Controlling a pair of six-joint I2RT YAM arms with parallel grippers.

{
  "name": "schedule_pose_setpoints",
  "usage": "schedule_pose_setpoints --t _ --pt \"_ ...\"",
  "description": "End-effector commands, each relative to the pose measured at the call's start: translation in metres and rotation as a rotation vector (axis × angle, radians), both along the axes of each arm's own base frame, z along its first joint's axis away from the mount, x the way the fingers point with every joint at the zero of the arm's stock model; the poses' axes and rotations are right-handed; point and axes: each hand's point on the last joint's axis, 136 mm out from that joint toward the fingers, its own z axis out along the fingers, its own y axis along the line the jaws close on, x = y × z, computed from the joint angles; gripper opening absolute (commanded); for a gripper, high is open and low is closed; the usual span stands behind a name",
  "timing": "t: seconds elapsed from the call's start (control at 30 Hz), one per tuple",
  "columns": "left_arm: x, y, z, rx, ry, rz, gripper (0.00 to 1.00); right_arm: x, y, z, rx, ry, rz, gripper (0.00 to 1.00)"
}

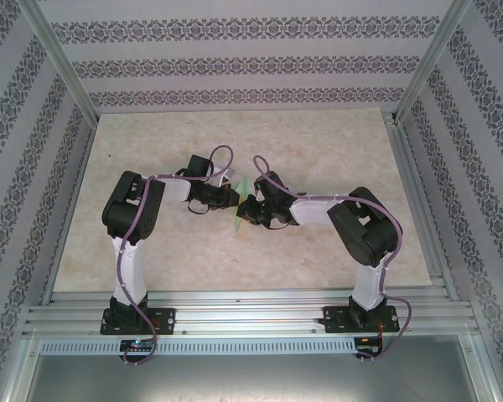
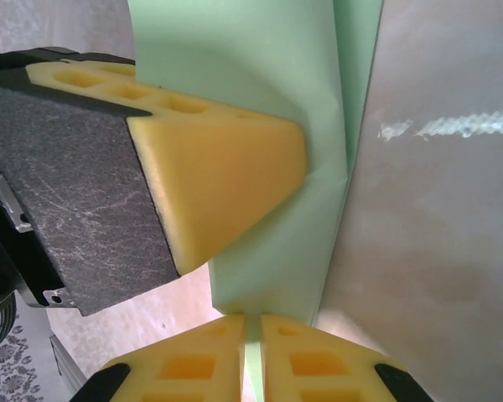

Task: Fold a paper plane with a square sheet of paper (fold left side to right side)
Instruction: Fold the wing for the fifth time at the center of the table.

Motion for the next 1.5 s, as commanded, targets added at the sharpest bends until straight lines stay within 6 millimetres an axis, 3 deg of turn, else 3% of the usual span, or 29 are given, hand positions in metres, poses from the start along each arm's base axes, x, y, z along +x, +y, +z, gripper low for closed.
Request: schedule_pose_setpoints --t 0.0,0.7,1.1,1.27,1.47 --pt "0.009 0.007 -0.01 0.035 -0.038 0.017 0.01 0.008 0.012 0.004 0.022 -0.027 -0.006 0.14" --pt "0.008 0.007 -0.011 0.034 -0.035 0.017 0.01 0.008 0.013 -0.014 -0.004 -0.012 -0.009 0.14" --pt "0.019 0.018 0.003 0.066 -0.074 0.022 0.02 -0.024 -0.007 -0.047 -0.144 0.082 0.047 0.14" --pt "0.024 0.021 0.007 0.071 -0.079 0.024 0.03 -0.034 -0.013 -0.049 -0.16 0.092 0.07 0.14" --pt "0.03 0.026 0.017 0.079 -0.103 0.041 0.11 -0.039 -0.015 -0.053 -0.179 0.104 0.093 0.14"
